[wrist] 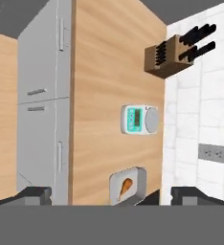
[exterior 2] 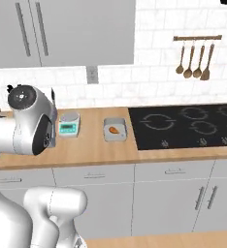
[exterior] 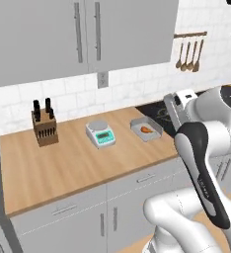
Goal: Take the meat container that has the chicken drumstick and place it on the second highest rack of the freezer. Then take the vegetable container that has the carrot and broccoli and place it on the highest rack of the freezer.
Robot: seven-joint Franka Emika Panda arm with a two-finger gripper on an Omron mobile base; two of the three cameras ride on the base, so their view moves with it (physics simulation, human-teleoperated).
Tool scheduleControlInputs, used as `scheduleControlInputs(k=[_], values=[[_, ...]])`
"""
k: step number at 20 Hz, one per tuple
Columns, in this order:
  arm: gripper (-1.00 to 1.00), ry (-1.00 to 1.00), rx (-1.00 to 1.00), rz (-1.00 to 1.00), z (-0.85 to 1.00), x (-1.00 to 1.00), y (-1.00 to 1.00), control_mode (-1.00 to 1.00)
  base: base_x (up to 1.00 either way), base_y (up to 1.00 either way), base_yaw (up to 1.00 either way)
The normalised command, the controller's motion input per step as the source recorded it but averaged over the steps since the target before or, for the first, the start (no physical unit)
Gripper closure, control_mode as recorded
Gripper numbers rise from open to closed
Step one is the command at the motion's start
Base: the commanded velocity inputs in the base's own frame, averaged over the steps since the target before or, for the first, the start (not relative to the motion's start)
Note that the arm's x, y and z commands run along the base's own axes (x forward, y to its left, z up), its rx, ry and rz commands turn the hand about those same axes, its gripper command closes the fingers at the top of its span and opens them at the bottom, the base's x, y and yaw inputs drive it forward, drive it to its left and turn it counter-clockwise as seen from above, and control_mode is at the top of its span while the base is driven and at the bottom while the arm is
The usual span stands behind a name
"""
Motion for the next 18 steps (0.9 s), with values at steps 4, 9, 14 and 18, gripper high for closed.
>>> scheduleControlInputs(k=[4, 9, 14, 18], values=[[-1.0, 0.0, 0.0, 0.0, 0.0, 0.0, 0.0, 1.0, 0.88, -0.7, 0.05], [-1.0, 0.0, 0.0, 0.0, 0.0, 0.0, 0.0, 1.0, 0.76, -0.19, 0.07], [-1.0, 0.17, 0.0, 0.02, -0.54, 0.2, 0.0, -1.0, 0.08, 0.0, 0.01], [-1.0, 0.25, 0.0, 0.07, -0.68, 0.15, -0.07, -1.0, 0.0, 0.0, 0.0]])
